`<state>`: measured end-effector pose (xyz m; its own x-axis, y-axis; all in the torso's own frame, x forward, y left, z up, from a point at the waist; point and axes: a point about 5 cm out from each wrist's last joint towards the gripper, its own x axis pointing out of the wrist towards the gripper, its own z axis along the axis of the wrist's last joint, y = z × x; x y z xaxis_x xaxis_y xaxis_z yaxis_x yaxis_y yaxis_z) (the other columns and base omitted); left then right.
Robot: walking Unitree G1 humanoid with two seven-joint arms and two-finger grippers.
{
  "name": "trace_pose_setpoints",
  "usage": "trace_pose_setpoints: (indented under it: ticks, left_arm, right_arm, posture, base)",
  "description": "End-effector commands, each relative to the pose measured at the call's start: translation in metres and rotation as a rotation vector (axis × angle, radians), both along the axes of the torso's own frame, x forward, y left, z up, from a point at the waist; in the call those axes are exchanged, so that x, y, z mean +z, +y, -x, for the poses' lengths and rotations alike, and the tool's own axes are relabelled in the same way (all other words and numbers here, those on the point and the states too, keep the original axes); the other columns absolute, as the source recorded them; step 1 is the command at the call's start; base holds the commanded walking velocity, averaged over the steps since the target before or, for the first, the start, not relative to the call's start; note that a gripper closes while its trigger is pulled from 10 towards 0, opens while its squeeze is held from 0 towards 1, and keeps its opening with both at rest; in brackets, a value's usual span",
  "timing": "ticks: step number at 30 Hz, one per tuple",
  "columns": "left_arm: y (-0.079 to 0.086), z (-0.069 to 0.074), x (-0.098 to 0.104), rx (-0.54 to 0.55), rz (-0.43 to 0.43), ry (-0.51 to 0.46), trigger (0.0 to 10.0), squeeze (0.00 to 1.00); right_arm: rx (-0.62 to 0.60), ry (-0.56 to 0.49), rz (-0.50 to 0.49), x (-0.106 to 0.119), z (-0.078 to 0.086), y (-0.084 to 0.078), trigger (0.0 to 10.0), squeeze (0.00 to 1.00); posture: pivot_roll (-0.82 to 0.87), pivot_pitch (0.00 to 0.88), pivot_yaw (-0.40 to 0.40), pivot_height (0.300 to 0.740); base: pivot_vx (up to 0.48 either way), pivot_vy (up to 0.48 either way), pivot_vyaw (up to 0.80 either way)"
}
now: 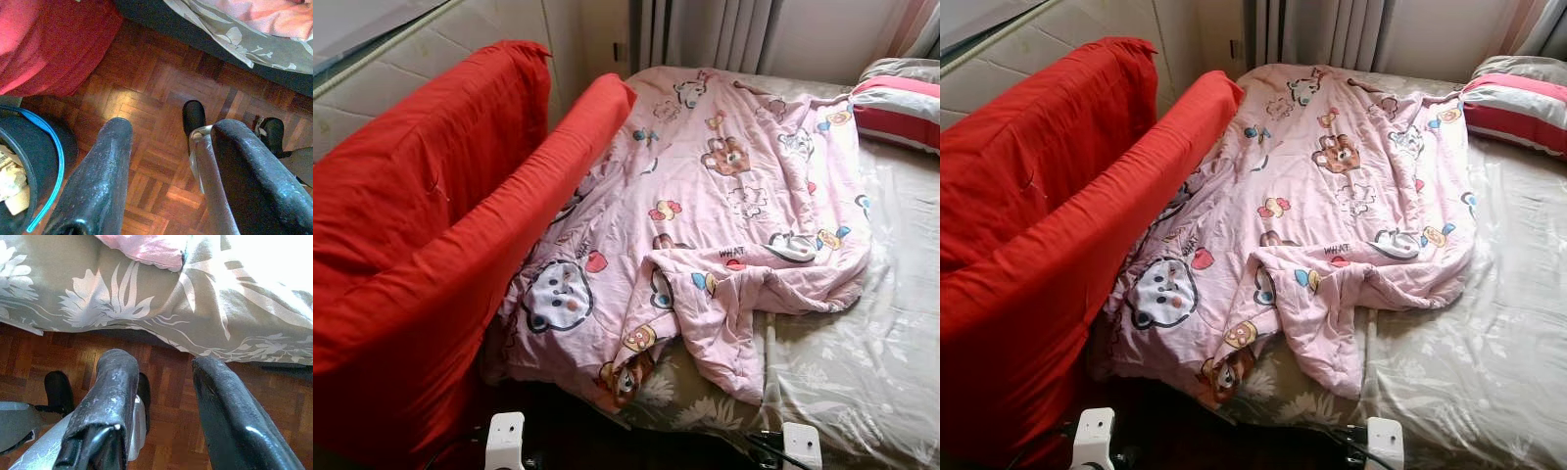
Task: Clean up the room
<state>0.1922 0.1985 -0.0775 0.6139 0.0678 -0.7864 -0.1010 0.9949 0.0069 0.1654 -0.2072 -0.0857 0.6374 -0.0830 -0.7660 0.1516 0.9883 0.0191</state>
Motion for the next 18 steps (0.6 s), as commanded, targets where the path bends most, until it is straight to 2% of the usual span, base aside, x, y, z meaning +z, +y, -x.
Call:
trace_pose_setpoints:
  ticks: [1,8,10,12,18]
  left_arm:
    - [0.0037,0.0101,-0.0046,0.01,-0.007,0.033,10.0,0.0]
    - [0.0045,0.0107,-0.0048,0.011,-0.009,0.036,10.0,0.0]
    - [0.0051,0.0108,-0.0048,0.011,-0.01,0.036,10.0,0.0]
    - [0.0052,0.0108,-0.0048,0.011,-0.01,0.037,10.0,0.0]
    - [0.0044,0.0104,-0.0046,0.01,-0.009,0.034,10.0,0.0]
  right_arm:
    - [0.014,0.015,-0.005,-0.0018,0.0018,0.0044,10.0,0.0]
    - [0.044,-0.001,-0.001,0.0002,-0.0039,0.0085,10.0,0.0]
    - [0.056,-0.006,-0.001,0.0006,-0.0053,0.0106,10.0,0.0]
    - [0.061,-0.006,-0.001,0.0004,-0.005,0.0115,10.0,0.0]
    - [0.055,0.0,-0.012,-0.0017,-0.0005,0.0135,10.0,0.0]
  posture:
    - [-0.06,0.144,0.04,0.74]
    - [-0.06,0.145,0.038,0.74]
    - [-0.06,0.144,0.036,0.74]
    - [-0.06,0.144,0.036,0.74]
    - [-0.06,0.142,0.036,0.74]
  base:
    - [0.24,0.0,0.0]
    - [0.253,0.0,0.0]
    - [0.277,0.0,0.53]
    - [0.279,0.0,0.53]
    - [0.283,0.0,0.0]
